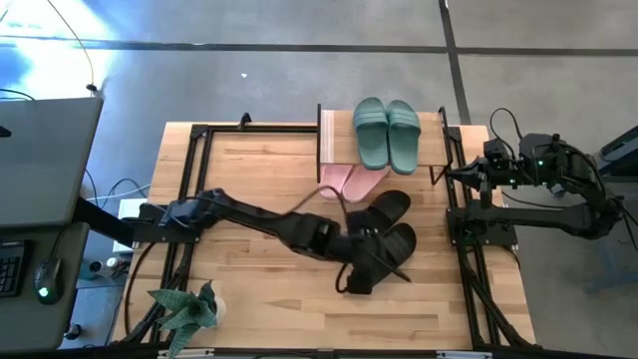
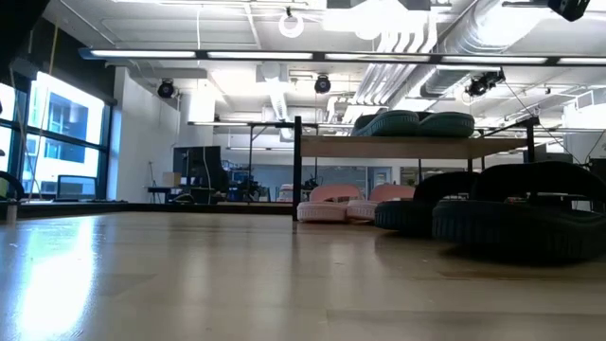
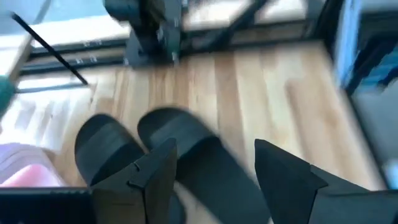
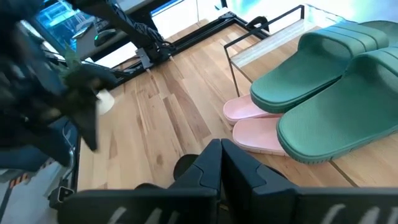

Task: Pick and place slides into the shelf
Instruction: Put the left black slide under the shelf

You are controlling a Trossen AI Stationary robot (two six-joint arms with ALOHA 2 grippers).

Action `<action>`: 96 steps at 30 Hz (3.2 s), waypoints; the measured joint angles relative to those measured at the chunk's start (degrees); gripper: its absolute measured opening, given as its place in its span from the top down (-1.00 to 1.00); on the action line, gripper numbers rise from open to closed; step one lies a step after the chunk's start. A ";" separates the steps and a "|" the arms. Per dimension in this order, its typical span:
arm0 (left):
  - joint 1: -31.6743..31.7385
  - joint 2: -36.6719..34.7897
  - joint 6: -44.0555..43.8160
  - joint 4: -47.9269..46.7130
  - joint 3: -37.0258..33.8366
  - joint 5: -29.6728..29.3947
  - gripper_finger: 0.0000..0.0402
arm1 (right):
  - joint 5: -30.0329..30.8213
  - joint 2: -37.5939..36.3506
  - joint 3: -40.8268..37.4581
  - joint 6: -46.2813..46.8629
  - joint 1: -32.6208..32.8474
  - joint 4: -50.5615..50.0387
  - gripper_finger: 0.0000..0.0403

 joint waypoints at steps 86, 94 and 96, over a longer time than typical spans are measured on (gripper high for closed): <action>28.34 -106.89 -21.73 31.16 -90.61 18.02 0.01 | 0.02 0.03 0.00 0.00 -0.01 -0.01 0.99; 28.34 -105.97 -22.19 31.13 -90.61 18.11 0.01 | 0.02 0.03 0.00 0.00 -0.01 0.01 0.99; 28.34 -105.86 -22.20 31.06 -90.61 18.11 0.02 | 0.01 0.03 0.00 0.00 -0.01 -0.01 0.99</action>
